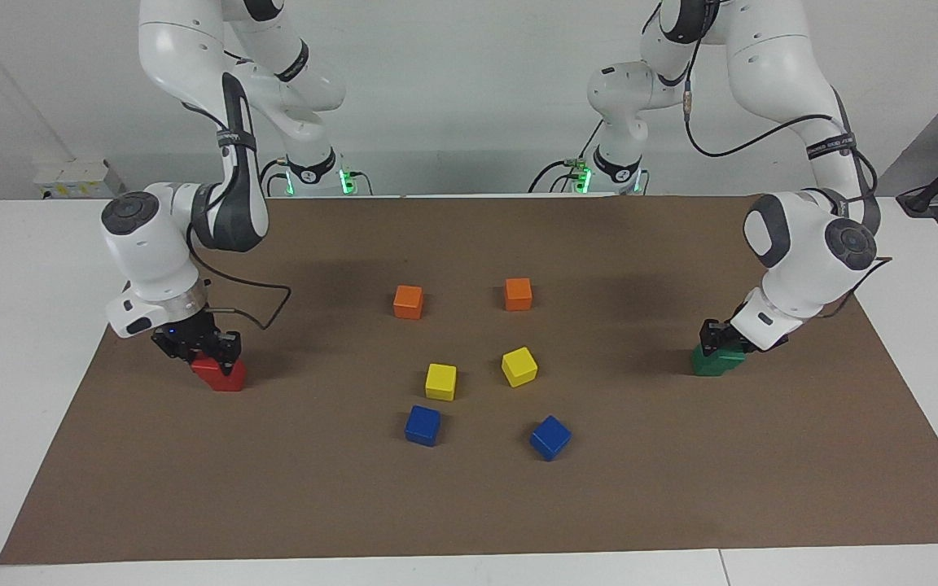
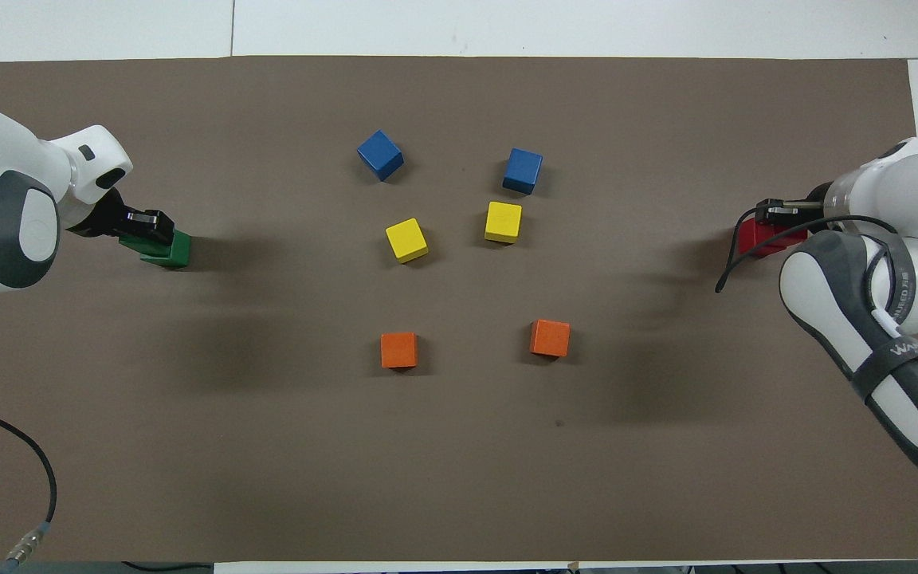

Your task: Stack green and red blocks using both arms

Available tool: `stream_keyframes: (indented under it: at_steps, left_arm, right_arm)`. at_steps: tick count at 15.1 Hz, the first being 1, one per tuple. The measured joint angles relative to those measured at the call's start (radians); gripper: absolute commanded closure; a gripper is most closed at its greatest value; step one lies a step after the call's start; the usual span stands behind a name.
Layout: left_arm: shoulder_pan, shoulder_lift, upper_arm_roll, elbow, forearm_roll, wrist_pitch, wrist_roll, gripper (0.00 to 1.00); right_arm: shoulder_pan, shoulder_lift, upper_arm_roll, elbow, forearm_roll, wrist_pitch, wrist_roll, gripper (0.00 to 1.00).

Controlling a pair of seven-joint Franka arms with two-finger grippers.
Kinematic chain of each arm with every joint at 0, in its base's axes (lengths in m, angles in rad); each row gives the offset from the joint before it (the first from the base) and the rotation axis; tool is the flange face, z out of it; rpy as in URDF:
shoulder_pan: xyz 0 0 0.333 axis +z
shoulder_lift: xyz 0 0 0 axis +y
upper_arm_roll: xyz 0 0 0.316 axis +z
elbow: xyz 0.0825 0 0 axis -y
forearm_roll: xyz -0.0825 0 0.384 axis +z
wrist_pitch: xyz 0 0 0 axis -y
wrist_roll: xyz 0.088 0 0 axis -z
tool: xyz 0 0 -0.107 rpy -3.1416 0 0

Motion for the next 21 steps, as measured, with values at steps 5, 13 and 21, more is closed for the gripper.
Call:
stream_keyframes:
  at_steps: [5,13,21]
  left_arm:
    - [0.000,-0.001,0.001,-0.032,0.000,-0.001,0.000,0.00]
    - [0.002,-0.131,0.011,0.024,0.000,-0.148,0.000,0.00]
    - [0.012,-0.288,0.022,0.171,0.000,-0.523,-0.053,0.00]
  right_arm:
    - [-0.001,-0.004,0.002,0.000,0.011,0.000,-0.006,0.00]
    - [0.008,-0.052,0.020,0.176,0.011,-0.304,-0.006,0.00]
    - [0.059,-0.260,0.033,0.287,0.012,-0.740,-0.011,0.00]
